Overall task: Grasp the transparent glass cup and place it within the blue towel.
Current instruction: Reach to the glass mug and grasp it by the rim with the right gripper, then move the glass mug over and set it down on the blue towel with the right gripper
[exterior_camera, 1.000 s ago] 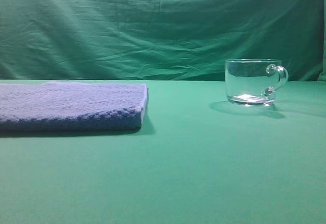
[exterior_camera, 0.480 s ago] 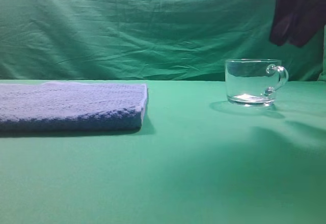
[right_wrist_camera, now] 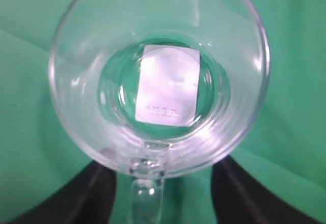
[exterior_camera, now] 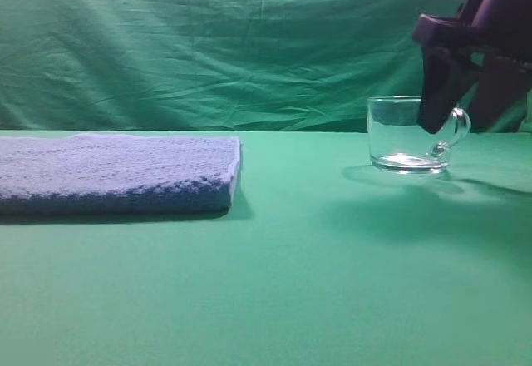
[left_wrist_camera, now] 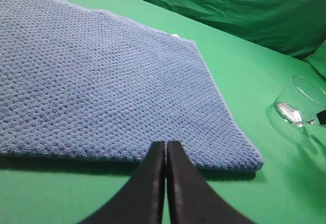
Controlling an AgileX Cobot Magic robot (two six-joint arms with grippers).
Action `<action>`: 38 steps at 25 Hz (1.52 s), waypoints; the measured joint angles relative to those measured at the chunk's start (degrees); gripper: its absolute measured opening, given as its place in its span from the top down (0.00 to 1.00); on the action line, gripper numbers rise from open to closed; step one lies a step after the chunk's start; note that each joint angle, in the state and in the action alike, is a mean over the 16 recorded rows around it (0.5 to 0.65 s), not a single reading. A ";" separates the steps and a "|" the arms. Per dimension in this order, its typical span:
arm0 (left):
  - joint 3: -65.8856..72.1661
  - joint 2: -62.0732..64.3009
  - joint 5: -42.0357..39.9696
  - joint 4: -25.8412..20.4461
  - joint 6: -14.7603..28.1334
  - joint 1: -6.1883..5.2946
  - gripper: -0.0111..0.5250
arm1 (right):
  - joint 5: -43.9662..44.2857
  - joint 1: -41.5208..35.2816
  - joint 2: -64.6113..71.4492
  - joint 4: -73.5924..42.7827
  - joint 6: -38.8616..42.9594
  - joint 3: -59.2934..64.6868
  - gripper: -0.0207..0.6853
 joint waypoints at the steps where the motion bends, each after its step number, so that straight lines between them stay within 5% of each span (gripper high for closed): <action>1: 0.00 0.00 0.00 0.00 0.00 0.00 0.98 | 0.19 0.30 0.09 0.01 -0.20 -0.57 0.79; 14: 0.00 0.00 0.00 0.00 0.00 0.00 0.98 | 5.66 13.49 3.91 0.13 -0.90 -19.99 0.83; 28: 0.00 0.00 0.00 0.00 0.00 0.00 0.98 | 12.05 29.76 24.77 -0.66 -0.25 -46.81 0.82; 32: 0.00 0.00 0.00 0.00 0.00 0.00 0.98 | 12.11 31.55 28.85 -0.98 -0.10 -50.18 0.74; 38: 0.00 0.00 0.00 0.00 0.00 0.00 0.98 | 14.38 32.29 31.18 -1.19 1.44 -52.74 0.48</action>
